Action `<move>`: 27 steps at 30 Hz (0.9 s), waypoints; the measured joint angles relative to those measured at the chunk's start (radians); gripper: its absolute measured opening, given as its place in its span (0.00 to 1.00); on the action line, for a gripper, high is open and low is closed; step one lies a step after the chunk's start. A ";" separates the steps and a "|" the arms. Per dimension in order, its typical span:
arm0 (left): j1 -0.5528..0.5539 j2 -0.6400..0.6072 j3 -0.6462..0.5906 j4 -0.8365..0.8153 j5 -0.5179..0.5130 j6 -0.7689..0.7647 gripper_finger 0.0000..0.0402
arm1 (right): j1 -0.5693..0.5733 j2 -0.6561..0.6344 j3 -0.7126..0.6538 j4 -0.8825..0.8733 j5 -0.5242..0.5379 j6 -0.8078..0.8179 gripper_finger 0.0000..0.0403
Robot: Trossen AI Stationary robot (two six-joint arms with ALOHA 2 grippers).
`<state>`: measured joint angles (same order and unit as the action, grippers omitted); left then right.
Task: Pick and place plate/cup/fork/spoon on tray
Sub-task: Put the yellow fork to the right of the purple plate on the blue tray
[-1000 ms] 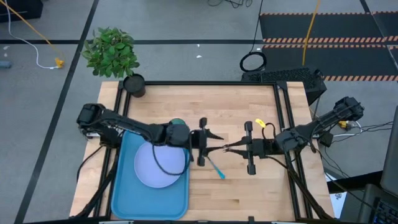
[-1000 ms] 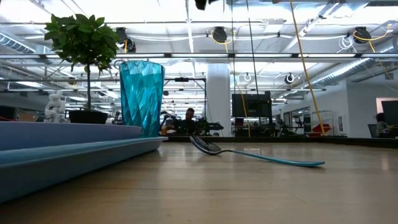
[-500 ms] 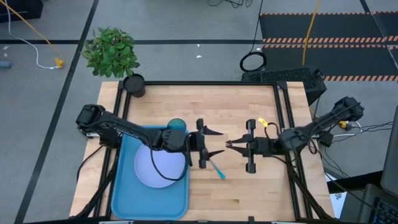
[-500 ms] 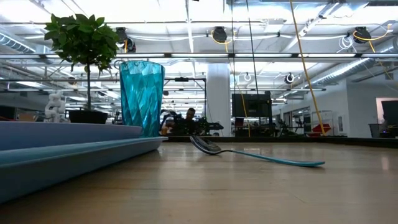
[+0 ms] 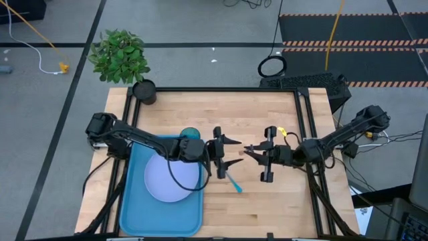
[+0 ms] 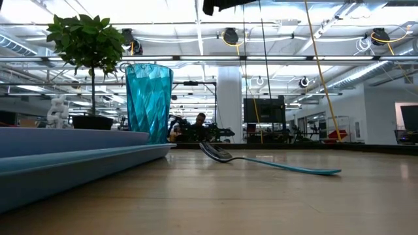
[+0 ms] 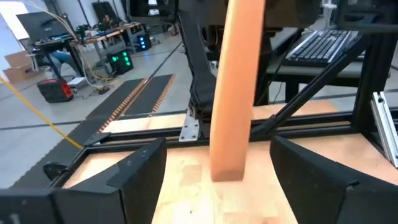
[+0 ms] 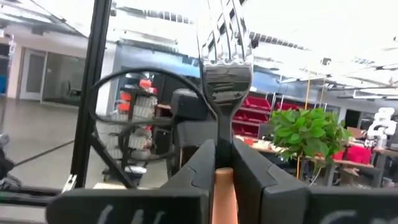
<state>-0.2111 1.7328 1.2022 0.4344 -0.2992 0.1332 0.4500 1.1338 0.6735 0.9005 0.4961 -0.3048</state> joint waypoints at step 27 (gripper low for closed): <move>0.021 0.010 0.000 0.017 0.093 0.028 0.21 | 0.001 0.049 -0.001 0.074 0.033 -0.023 0.06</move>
<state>-0.1898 1.7425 1.2022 0.4512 -0.2063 0.1609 0.4511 1.1824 0.6724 0.9743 0.5293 -0.3279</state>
